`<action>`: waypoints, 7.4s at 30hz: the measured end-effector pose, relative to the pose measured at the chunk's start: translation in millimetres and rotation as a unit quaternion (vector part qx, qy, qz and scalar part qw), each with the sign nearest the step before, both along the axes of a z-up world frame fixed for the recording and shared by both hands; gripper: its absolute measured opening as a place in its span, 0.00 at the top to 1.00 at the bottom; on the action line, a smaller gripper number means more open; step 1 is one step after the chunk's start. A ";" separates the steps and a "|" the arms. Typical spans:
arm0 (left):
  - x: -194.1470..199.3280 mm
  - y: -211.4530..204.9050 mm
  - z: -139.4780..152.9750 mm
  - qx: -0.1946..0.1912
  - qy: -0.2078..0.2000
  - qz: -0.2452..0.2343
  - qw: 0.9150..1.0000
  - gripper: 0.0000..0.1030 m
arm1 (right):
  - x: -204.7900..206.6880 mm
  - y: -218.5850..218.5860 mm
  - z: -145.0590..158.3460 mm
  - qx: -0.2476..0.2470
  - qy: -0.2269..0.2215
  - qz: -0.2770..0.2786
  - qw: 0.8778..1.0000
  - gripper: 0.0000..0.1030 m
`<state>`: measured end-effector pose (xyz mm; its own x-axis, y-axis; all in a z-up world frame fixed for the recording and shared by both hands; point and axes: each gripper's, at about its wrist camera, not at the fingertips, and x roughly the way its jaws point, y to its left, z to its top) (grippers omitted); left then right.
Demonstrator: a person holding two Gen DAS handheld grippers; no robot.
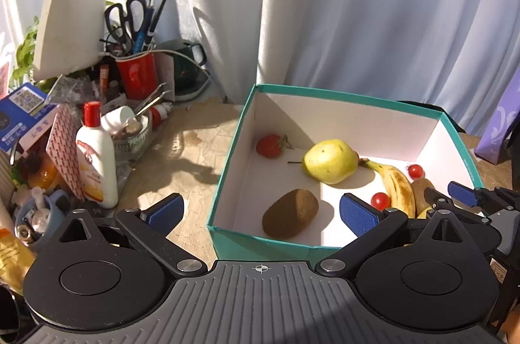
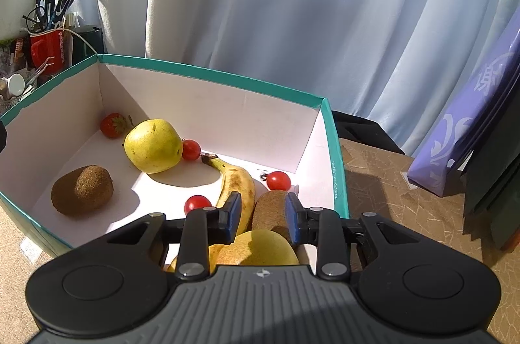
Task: Organize fruits
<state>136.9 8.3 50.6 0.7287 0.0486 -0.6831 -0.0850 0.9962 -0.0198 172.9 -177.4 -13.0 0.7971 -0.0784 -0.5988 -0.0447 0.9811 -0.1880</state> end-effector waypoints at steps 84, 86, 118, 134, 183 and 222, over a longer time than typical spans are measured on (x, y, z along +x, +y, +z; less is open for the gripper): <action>-82.2 -12.0 9.5 0.013 -0.009 -0.044 0.999 0.00 | -154.2 46.0 67.2 0.024 0.014 -0.089 0.996 0.00; -86.9 -10.3 10.5 0.017 -0.014 -0.040 0.999 0.00 | -156.1 49.1 68.3 0.022 0.017 -0.086 0.996 0.00; -125.6 -15.3 20.5 0.012 -0.047 -0.064 0.997 0.00 | -181.5 61.9 75.5 0.022 0.037 -0.072 0.996 0.00; -121.0 -21.3 17.7 0.002 -0.037 -0.083 0.996 0.00 | -182.5 56.8 73.9 0.023 0.040 -0.086 0.995 0.00; -118.5 -26.5 11.8 0.015 -0.033 -0.086 0.996 0.00 | -179.8 54.3 69.7 0.023 0.046 -0.083 0.995 0.00; -117.5 -28.1 9.9 0.015 -0.031 -0.087 0.996 0.00 | -178.8 54.2 68.3 0.022 0.047 -0.083 0.995 0.00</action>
